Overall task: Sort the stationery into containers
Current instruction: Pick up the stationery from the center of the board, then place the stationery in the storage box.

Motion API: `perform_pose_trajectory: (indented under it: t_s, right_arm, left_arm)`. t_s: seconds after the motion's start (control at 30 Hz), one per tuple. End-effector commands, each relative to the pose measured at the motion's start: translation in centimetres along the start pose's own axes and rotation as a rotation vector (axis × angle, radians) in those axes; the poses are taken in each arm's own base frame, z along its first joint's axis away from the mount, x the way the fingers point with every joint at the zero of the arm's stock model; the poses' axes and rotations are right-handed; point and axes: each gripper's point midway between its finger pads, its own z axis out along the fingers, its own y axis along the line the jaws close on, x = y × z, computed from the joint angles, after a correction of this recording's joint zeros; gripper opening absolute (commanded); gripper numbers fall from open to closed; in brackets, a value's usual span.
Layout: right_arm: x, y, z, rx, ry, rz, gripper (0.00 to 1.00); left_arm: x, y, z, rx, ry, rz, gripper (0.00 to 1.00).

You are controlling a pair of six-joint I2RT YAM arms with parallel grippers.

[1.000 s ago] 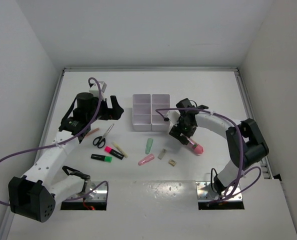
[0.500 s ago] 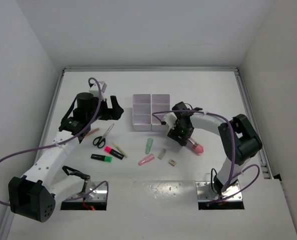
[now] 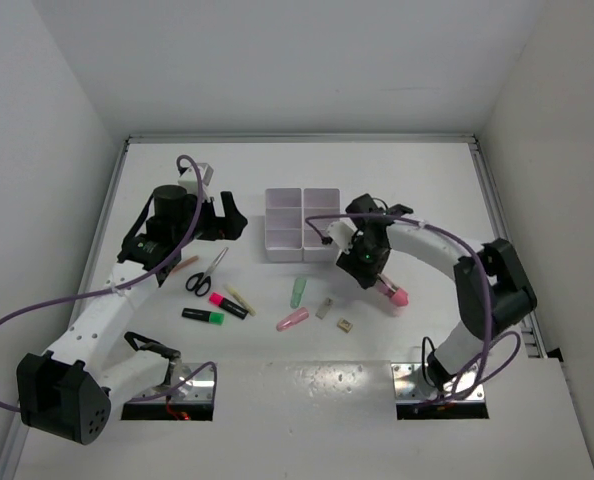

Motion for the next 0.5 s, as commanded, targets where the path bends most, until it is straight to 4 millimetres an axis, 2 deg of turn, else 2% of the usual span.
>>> perform_pose_trajectory:
  t_s: [0.0, 0.03, 0.07, 0.13, 0.17, 0.23, 0.27, 0.3, 0.33, 0.37, 0.43, 0.47]
  right_arm:
    - [-7.2, 0.8, -10.0, -0.033, -0.301, -0.065, 0.0]
    - [-8.3, 0.9, -11.5, -0.047, -0.34, -0.074, 0.0]
    - [-10.6, 1.5, -15.2, -0.063, -0.431, -0.107, 0.0]
    - [-12.7, 1.5, -17.7, -0.079, -0.5, -0.129, 0.0]
    - [-14.8, 1.7, -20.3, -0.077, -0.576, -0.163, 0.0]
    - [-16.9, 1.3, -20.7, -0.086, -0.602, -0.164, 0.0]
    - [-18.5, 0.5, -22.0, -0.054, -0.653, -0.18, 0.0]
    - [-19.4, 0.1, -22.0, -0.049, -0.667, -0.173, 0.0]
    - [-20.4, -0.3, -21.1, -0.047, -0.658, -0.169, 0.0]
    - [-21.8, -1.3, -21.8, -0.005, -0.7, -0.18, 0.0]
    - [-23.3, -2.3, -22.1, 0.032, -0.749, -0.157, 0.0]
    - [-23.4, -2.5, -21.3, 0.042, -0.756, -0.145, 0.0]
  left_arm:
    - [-2.1, -1.0, -0.3, 0.029, -0.054, 0.006, 0.97]
    - [-2.1, -1.0, -0.3, 0.029, -0.054, 0.006, 0.97]
    - [-2.1, -1.0, -0.3, 0.029, -0.054, 0.006, 0.97]
    - [-2.1, -1.0, -0.3, 0.029, -0.054, 0.006, 0.97]
    - [-2.1, -1.0, -0.3, 0.029, -0.054, 0.006, 0.97]
    - [-1.7, -1.1, -0.2, 0.035, -0.042, 0.005, 0.97]
    - [-1.7, -1.1, -0.2, 0.035, -0.042, 0.005, 0.97]
    - [-1.7, -1.1, -0.2, 0.035, -0.042, 0.005, 0.97]
    - [-1.9, -1.1, -0.5, 0.038, -0.051, 0.006, 0.97]
    - [-1.9, -1.1, -0.5, 0.038, -0.051, 0.006, 0.97]
    - [-1.9, -1.2, -0.6, 0.04, -0.06, 0.008, 0.97]
    - [-1.9, -1.2, -0.6, 0.04, -0.06, 0.008, 0.97]
